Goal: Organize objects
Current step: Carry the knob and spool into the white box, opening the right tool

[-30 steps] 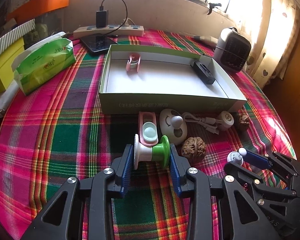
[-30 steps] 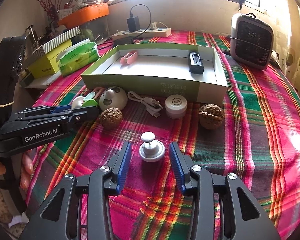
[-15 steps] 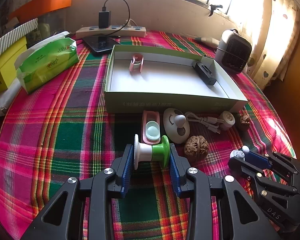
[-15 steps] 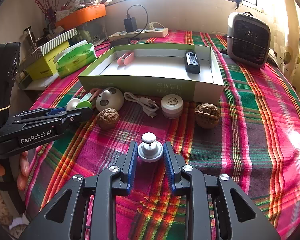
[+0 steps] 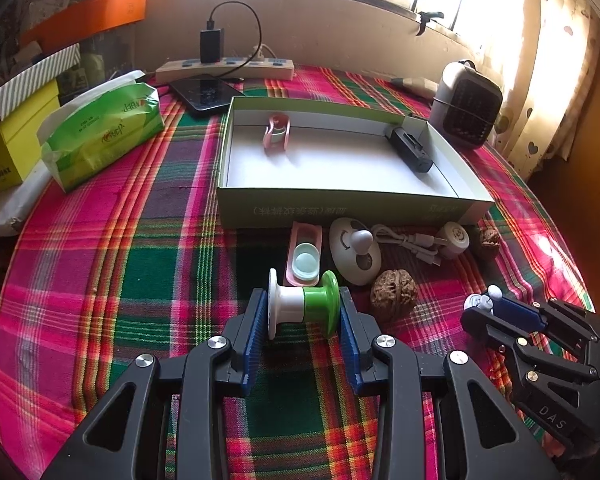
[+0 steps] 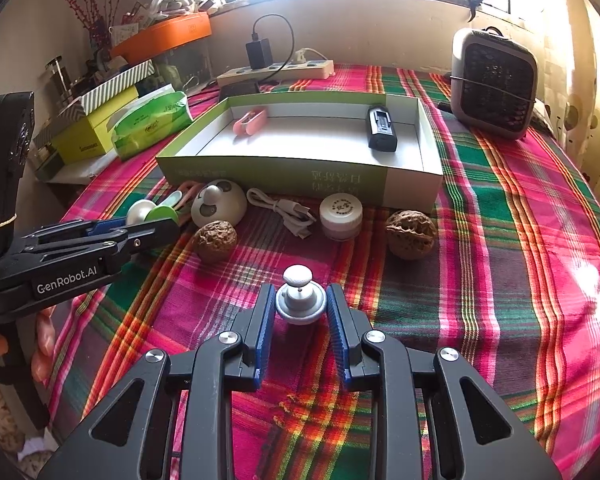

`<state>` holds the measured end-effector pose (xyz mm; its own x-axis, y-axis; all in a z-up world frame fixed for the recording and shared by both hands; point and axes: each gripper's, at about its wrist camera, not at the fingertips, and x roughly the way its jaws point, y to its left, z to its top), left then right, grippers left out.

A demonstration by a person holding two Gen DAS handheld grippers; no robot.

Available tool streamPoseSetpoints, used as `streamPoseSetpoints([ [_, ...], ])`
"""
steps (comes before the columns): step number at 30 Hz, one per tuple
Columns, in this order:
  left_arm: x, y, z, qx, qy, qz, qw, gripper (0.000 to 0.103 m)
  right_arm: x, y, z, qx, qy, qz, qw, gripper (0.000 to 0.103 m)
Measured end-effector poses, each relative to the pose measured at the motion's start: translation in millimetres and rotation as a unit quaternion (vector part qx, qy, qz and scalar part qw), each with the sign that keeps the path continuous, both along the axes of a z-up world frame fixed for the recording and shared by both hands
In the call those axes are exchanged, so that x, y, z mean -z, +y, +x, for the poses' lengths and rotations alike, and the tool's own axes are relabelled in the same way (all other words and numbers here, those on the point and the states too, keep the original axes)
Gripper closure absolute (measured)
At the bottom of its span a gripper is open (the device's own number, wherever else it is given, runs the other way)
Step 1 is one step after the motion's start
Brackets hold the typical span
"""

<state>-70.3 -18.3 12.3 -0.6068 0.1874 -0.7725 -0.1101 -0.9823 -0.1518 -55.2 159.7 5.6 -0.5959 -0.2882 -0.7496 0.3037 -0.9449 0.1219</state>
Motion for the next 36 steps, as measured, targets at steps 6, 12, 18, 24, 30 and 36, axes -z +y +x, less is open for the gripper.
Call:
streamPoseSetpoints([
  [6,-7,-2,3,0.001,0.006,0.004,1.0000,0.071,-4,-1,1,-0.001,0.005,-0.006,1.000,0.076],
  [12,-17,-3,5,0.002,0.018,0.007,0.9998,0.071,-11,1,0,0.002,0.014,-0.011,1.000,0.076],
  [18,-25,-5,0,0.006,0.025,0.014,0.9996,0.071,-19,1,-4,0.002,0.024,-0.011,1.000,0.076],
  [24,-35,-2,-13,0.015,0.036,0.012,0.9992,0.071,-31,0,-18,0.001,0.035,-0.012,0.999,0.076],
  [30,-40,3,-34,0.026,0.037,0.011,0.9989,0.071,-42,-5,-39,-0.004,0.043,-0.009,0.999,0.076],
  [36,-42,7,-60,0.037,0.035,0.011,0.9986,0.071,-49,-7,-68,-0.002,0.046,-0.007,0.999,0.076],
])
